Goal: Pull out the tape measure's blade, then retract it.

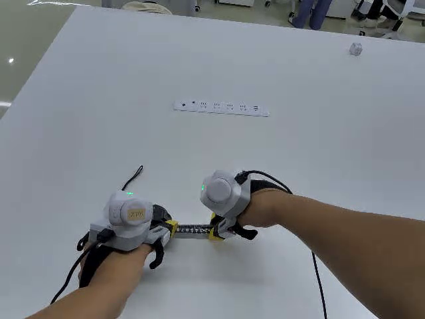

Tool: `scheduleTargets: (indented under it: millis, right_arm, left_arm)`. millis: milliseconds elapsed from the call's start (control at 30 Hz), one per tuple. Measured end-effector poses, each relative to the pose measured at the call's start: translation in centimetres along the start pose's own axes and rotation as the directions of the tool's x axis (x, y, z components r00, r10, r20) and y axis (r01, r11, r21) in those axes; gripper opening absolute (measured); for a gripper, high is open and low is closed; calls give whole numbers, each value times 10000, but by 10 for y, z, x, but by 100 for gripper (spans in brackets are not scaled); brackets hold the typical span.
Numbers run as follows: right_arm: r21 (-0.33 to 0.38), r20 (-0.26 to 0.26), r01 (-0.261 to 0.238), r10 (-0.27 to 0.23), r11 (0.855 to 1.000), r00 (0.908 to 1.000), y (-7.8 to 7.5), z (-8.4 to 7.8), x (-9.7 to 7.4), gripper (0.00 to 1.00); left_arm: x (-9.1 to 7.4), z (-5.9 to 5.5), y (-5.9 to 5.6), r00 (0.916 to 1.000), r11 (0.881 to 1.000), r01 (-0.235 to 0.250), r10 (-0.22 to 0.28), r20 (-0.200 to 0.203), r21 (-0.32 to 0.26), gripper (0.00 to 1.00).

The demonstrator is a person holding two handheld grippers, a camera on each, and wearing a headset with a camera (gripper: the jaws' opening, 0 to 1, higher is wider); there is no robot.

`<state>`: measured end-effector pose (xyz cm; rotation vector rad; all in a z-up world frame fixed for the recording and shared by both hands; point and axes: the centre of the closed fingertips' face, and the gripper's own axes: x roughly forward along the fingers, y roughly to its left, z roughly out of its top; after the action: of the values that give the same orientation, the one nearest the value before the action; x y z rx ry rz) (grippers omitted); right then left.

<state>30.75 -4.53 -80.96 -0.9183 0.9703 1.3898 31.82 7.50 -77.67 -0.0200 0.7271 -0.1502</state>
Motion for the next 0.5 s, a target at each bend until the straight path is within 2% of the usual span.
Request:
scheduleTargets:
  millis: [500]
  right_arm:
    - [-100,93,-11,12,9999,10000,1,8,2,15]
  left_arm:
    - [0,0,0,10000,10000,31,-31,-3,-70,62]
